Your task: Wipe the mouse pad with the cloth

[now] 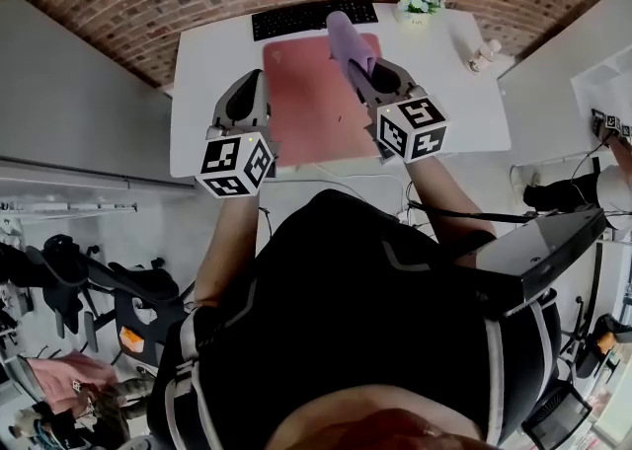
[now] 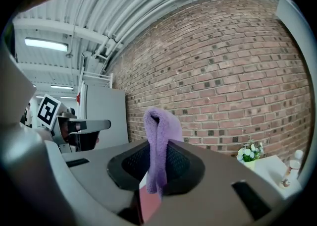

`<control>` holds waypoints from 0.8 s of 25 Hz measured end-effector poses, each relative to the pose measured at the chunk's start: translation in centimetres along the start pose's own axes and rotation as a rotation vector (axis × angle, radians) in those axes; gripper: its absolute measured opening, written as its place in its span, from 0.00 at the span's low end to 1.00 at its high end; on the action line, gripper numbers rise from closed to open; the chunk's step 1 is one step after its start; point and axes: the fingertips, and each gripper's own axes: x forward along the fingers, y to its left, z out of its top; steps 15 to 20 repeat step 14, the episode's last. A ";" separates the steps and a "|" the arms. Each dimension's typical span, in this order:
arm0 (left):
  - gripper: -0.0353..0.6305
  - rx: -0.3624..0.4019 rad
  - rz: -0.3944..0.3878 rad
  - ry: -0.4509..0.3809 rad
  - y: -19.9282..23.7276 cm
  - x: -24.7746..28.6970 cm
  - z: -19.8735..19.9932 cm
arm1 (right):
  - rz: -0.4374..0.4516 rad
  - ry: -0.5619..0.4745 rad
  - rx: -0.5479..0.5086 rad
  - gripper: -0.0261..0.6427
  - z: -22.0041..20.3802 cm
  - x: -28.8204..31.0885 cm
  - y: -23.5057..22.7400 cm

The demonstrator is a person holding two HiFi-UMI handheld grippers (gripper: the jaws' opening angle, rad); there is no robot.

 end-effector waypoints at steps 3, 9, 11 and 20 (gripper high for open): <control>0.06 0.004 0.002 0.002 -0.1 0.0 0.1 | 0.003 0.002 -0.003 0.13 0.0 0.1 -0.2; 0.06 0.005 0.003 0.005 -0.1 -0.6 0.4 | 0.002 -0.014 0.000 0.13 0.5 0.3 -0.4; 0.06 0.012 0.006 0.007 -0.2 -0.6 0.5 | 0.001 -0.015 -0.006 0.13 0.7 0.3 -0.5; 0.06 0.022 0.016 0.010 -0.1 -0.7 0.8 | 0.005 -0.014 -0.008 0.13 1.0 0.3 -0.5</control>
